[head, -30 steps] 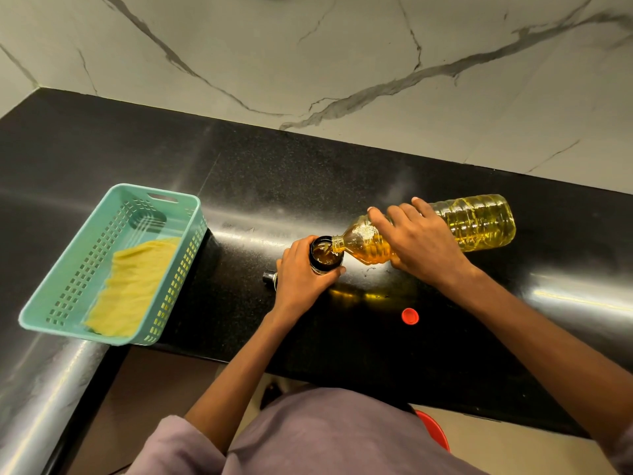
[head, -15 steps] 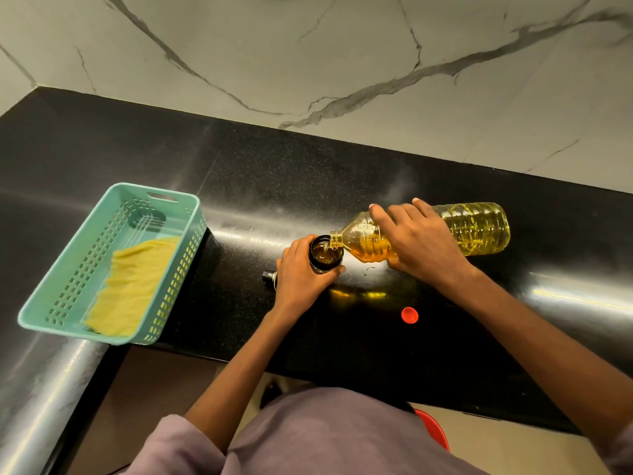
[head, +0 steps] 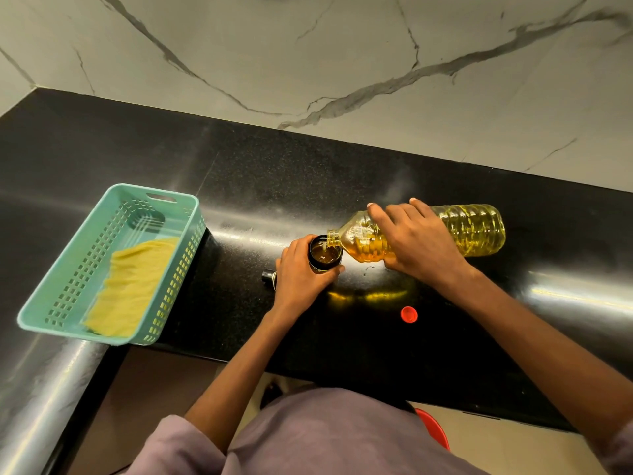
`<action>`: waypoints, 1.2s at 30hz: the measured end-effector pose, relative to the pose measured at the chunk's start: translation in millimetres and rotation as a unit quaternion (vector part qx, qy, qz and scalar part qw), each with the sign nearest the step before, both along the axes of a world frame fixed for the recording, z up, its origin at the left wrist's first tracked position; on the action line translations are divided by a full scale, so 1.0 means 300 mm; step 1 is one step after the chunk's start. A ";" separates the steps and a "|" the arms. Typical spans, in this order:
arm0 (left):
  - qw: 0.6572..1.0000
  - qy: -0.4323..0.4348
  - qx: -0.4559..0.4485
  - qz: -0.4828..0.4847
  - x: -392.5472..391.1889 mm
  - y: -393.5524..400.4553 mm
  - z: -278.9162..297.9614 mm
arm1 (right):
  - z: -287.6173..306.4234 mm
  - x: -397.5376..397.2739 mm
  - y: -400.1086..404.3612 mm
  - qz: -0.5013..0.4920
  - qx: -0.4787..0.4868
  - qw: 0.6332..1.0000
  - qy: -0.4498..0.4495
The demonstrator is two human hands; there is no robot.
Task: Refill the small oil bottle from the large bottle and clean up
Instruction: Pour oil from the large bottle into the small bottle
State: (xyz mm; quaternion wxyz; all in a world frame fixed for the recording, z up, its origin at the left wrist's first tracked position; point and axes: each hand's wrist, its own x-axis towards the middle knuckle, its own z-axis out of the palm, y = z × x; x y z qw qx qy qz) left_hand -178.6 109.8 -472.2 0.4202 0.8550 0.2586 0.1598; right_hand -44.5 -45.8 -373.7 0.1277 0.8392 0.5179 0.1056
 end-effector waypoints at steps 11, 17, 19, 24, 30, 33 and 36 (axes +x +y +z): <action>1.000 0.002 0.004 -0.001 0.004 0.000 -0.003 | -0.009 0.003 0.002 0.002 -0.030 0.999 -0.025; 1.000 0.005 0.007 0.002 0.006 -0.001 -0.008 | -0.015 0.003 0.004 0.009 -0.020 0.999 -0.029; 1.000 0.004 0.006 0.002 0.006 0.000 -0.008 | -0.017 0.003 0.005 0.012 -0.019 0.999 -0.030; 1.000 0.004 0.003 0.000 0.004 0.002 -0.010 | -0.017 0.006 0.003 0.014 -0.014 0.999 -0.032; 1.000 0.000 0.000 0.000 0.006 0.004 -0.011 | -0.021 0.009 -0.004 0.001 0.032 0.999 0.005; 1.000 -0.004 -0.002 -0.001 0.005 0.004 -0.012 | -0.017 0.003 -0.014 -0.015 0.080 0.994 0.068; 1.000 0.000 0.001 -0.001 0.007 0.006 -0.015 | -0.005 -0.016 -0.020 -0.044 0.143 0.975 0.167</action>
